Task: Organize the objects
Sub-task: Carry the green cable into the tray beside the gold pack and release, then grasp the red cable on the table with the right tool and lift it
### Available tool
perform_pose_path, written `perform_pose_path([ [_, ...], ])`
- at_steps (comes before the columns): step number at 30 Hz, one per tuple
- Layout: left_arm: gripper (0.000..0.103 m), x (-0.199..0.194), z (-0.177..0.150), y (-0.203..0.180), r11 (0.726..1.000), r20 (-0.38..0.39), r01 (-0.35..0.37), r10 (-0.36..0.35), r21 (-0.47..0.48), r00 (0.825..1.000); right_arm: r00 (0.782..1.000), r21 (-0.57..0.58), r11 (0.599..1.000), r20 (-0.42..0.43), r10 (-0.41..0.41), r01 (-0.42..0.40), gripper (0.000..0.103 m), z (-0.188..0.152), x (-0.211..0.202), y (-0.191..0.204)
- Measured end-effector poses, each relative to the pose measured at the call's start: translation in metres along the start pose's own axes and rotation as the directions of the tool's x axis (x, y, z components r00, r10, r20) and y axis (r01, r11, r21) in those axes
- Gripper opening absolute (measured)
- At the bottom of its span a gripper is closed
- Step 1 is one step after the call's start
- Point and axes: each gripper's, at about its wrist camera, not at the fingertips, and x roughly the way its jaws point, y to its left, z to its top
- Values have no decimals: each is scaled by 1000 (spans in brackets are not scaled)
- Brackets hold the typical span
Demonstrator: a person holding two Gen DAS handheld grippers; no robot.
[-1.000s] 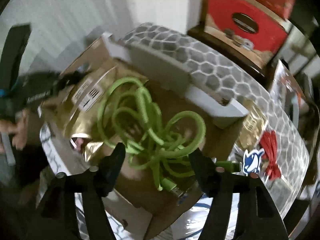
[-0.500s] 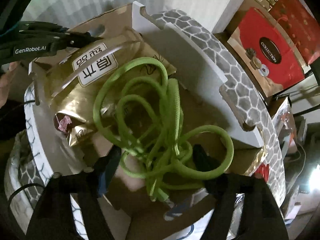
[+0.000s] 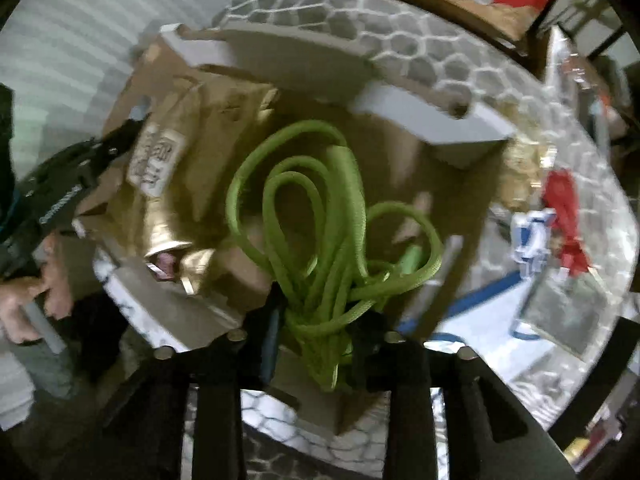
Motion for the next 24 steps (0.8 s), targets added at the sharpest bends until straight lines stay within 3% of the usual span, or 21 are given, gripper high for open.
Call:
perform_pose_path([
  [3,18,0,-1,0,1000,0,-4,4,-1,1000,999,54,998,41,34,-36,59,3,-6,-4],
  [5,18,0,-1,-1,1000,-1,-8,8,4,1000,994,67,995,84,65,-71,62,4,-14,-6],
  [13,18,2,-2,-5,1000,3,-27,27,14,1000,969,70,989,221,112,-131,62,-12,-56,-24],
  [19,18,2,-2,-4,999,-3,-38,38,13,999,950,141,988,311,13,-60,66,-26,-78,-73],
  [24,20,3,-1,-4,999,-6,-45,45,12,999,940,213,973,307,-149,85,66,-28,-68,-112],
])
